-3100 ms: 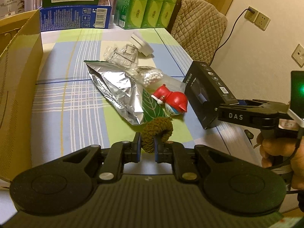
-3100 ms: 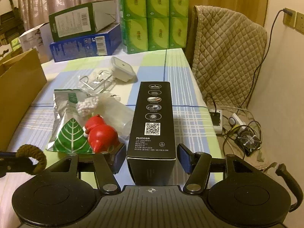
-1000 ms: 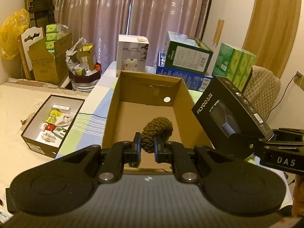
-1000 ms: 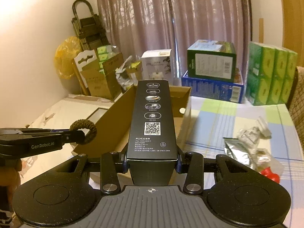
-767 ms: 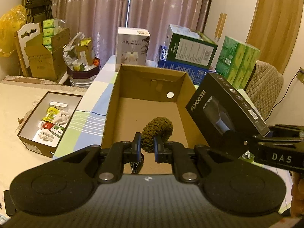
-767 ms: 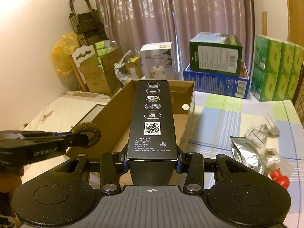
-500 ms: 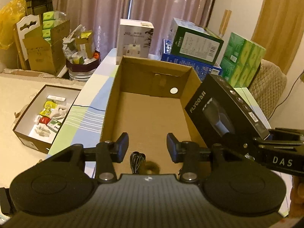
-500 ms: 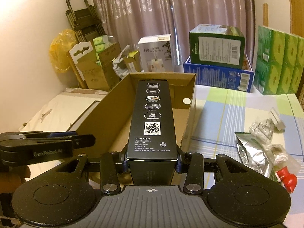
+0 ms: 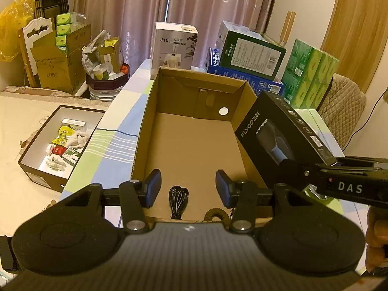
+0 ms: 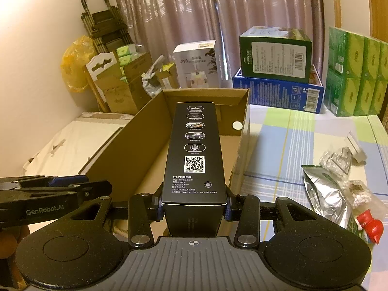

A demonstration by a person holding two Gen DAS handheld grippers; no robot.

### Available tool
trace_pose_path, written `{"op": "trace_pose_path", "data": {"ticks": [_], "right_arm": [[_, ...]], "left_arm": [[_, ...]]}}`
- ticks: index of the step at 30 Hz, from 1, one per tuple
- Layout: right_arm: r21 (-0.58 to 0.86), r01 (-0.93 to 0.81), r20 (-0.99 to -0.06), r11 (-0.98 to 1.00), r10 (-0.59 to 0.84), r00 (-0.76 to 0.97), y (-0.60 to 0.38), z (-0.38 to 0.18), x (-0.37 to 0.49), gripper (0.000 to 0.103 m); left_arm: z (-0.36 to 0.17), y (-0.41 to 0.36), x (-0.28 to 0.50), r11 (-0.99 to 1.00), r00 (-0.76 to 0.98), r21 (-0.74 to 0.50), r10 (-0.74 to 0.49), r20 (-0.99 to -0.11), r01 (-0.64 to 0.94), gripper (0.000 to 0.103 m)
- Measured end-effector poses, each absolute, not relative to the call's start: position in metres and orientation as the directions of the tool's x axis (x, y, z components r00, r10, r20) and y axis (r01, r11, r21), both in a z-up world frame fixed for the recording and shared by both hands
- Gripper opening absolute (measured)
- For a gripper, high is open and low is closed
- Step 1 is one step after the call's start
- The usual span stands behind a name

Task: Organize objects
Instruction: 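Open left tool to drop the hair tie while right tool lowers the black box inside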

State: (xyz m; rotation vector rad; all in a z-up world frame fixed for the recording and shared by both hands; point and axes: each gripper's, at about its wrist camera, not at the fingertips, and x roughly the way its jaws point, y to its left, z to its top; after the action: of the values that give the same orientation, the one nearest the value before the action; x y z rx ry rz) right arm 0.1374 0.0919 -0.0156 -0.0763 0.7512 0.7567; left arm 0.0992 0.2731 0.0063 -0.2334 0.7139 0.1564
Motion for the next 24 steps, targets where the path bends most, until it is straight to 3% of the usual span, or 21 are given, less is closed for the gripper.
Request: {"op": "trace_pose_path", "data": {"ticks": [4, 6, 24], "right_arm": [[0.194, -0.667, -0.625, 0.719, 0.615, 0.481, 0.094, -0.016, 0.14, 0.047], [0.192, -0.666, -0.611, 0.72, 0.619, 0.493, 0.09, -0.015, 0.138, 0.063], [0.202, -0.518, -0.596, 0.832, 0.523, 0.609, -0.022, -0.002, 0.089, 0.065]], "left_arm": [[0.008, 0.272, 0.097, 0.962, 0.75, -0.158, 0.064, -0.659, -0.222, 0.055], [0.01, 0.272, 0.094, 0.962, 0.754, -0.163, 0.063, -0.654, -0.221, 0.058], [0.034, 0.236, 0.047, 0.952, 0.781, -0.205, 0.053, -0.623, -0.228, 0.09]]}}
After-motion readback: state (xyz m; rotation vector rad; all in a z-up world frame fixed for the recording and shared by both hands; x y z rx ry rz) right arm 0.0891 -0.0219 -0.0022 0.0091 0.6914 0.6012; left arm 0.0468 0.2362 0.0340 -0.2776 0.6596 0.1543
